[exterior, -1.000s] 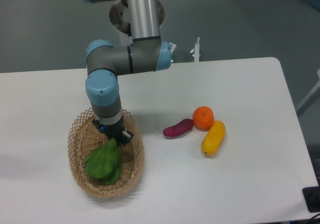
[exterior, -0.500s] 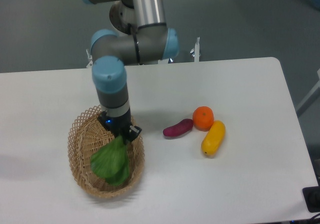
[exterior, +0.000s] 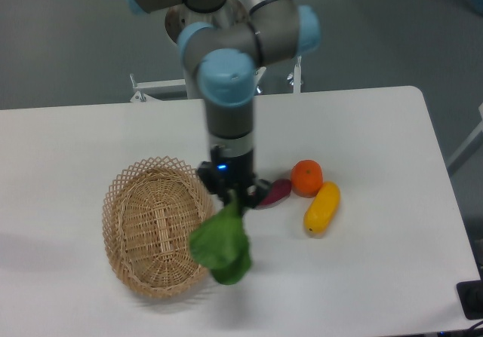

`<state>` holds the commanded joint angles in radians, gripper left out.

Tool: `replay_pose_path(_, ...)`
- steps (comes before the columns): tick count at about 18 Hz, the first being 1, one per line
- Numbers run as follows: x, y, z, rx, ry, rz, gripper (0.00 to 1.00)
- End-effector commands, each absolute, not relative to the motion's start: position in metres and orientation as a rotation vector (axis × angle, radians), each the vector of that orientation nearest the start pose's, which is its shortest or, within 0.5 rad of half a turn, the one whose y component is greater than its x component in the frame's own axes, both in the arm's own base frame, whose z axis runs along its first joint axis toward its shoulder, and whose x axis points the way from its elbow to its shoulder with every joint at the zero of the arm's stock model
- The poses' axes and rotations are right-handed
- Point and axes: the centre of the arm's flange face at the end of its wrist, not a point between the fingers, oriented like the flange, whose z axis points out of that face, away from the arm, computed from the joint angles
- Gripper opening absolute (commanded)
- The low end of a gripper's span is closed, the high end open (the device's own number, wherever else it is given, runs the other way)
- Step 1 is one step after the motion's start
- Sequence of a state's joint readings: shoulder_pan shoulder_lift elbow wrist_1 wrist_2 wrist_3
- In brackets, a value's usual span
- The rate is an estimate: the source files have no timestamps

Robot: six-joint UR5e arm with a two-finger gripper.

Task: Pick up the green vegetable from the basket
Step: 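Lift the bok choy out of the basket toward the orange, then hold the bok choy raised above the yellow mango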

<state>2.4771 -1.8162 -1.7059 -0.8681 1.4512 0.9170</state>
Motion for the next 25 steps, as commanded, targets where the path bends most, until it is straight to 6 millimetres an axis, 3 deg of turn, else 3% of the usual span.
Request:
replay_pose_path(6, -0.449, 0.425, 0.371, -2.854, 0.116, 0.317, 0.37)
replay_pose_path(9, -0.468, 0.406, 0.371, -2.856, 0.140, 0.333, 0.37)
replay_pose_path(25, -0.480, 0.407, 0.364, -2.859, 0.131, 0.338, 0.37)
